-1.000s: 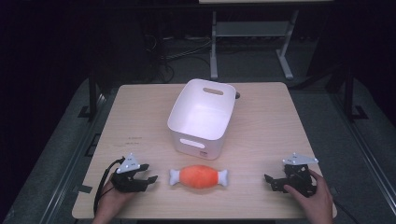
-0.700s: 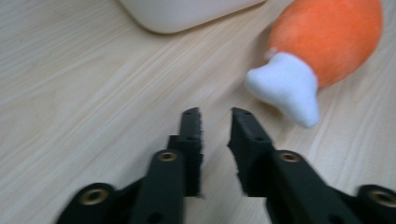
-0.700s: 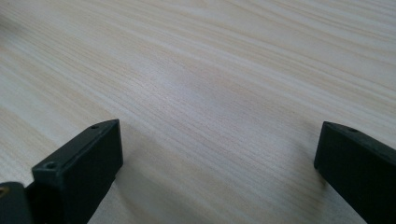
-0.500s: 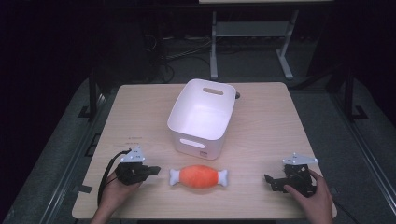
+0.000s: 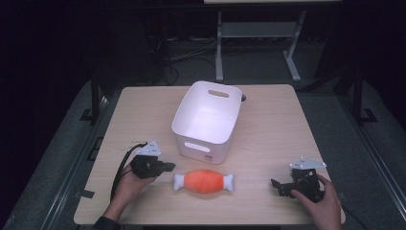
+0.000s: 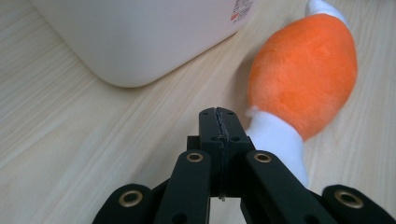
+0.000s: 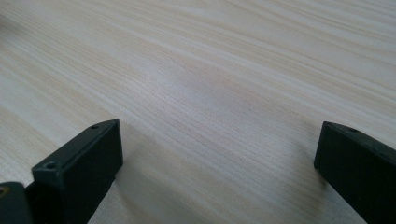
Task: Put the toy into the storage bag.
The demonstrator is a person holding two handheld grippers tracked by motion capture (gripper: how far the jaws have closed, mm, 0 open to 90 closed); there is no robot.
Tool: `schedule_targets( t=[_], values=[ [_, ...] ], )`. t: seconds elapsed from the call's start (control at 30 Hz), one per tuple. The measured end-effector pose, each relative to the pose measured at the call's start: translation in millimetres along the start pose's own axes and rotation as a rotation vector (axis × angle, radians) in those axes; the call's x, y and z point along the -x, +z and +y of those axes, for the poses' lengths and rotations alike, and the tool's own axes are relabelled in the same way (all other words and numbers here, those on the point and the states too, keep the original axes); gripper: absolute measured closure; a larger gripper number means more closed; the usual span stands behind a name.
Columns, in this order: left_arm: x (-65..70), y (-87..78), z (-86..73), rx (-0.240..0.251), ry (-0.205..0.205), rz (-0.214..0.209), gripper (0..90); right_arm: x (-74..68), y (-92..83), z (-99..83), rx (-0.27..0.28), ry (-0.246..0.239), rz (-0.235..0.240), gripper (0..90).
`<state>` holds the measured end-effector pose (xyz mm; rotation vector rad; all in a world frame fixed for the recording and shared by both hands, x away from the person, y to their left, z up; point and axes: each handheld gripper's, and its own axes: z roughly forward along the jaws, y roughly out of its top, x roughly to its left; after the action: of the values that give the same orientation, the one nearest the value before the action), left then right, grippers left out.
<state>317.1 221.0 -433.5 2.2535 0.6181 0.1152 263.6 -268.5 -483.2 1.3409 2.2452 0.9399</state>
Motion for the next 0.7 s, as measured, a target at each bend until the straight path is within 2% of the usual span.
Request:
schedule_targets(
  t=[0.17, 0.4, 0.7],
  values=[
    [-2.8, 8.7, 6.7, -0.001, 0.013, 0.002, 89.8, 0.0, 0.0, 0.0, 0.000, 0.000, 0.000, 0.5],
    [-8.1, 29.6, 12.7, -0.014, 0.023, -0.013, 89.8, 0.0, 0.0, 0.0, 0.000, 0.000, 0.000, 0.5],
    [-6.9, 37.4, 10.6, -0.050, 0.030, -0.020, 89.8, 0.0, 0.0, 0.0, 0.000, 0.000, 0.000, 0.4]
  ],
)
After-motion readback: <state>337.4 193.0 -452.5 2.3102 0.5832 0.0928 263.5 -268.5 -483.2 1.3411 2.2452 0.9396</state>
